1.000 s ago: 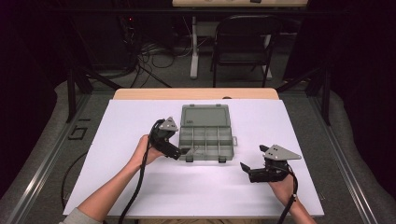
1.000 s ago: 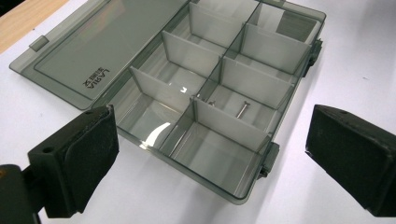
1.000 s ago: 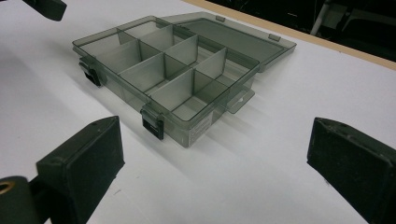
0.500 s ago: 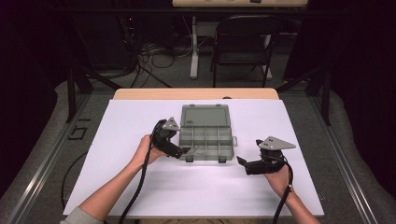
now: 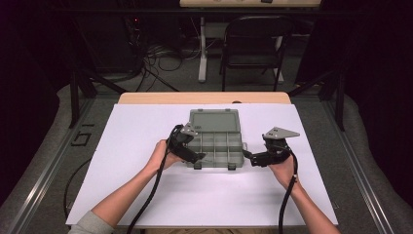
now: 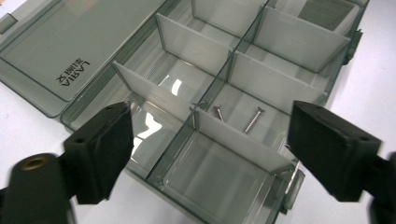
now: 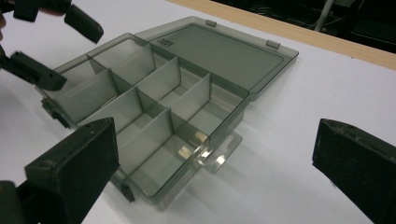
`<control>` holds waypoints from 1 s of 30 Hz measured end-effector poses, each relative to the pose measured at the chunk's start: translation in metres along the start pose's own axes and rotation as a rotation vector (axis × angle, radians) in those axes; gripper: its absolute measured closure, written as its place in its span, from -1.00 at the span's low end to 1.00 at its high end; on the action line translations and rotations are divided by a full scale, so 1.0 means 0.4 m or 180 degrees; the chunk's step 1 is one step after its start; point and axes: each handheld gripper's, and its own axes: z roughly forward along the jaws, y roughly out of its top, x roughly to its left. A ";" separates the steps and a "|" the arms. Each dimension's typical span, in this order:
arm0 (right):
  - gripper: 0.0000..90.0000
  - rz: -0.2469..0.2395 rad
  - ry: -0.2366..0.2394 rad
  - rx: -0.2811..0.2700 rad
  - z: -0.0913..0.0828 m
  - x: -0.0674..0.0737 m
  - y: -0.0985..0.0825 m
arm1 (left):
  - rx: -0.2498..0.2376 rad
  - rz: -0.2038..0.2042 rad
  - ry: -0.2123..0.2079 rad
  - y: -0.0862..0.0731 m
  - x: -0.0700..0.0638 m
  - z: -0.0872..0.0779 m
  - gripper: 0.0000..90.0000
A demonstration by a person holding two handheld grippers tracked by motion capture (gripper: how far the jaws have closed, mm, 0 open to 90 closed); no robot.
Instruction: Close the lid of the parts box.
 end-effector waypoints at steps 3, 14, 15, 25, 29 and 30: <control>-1.00 0.0063 0.0005 0.0019 0.022 -0.013 0.022 | 0.0056 -0.0007 0.0015 0.004 -0.003 0.014 -0.58; -0.75 0.0232 -0.0041 0.0183 0.093 -0.064 0.084 | 0.0149 -0.0083 0.0017 0.007 0.000 0.045 -0.26; -0.73 0.0243 -0.0043 0.0193 0.098 -0.069 0.089 | 0.0150 -0.0089 0.0015 0.007 0.000 0.046 -0.24; -0.02 0.0252 -0.0157 0.0314 0.138 -0.100 0.101 | 0.0196 -0.0153 0.0003 0.008 -0.001 0.057 -0.10; 0.42 0.0226 -0.0184 0.0398 0.156 -0.118 0.087 | 0.0199 -0.0182 0.0005 0.007 -0.001 0.061 -0.08; 0.49 0.0223 -0.0185 0.0411 0.160 -0.122 0.084 | 0.0196 -0.0183 0.0011 0.007 -0.001 0.062 -0.07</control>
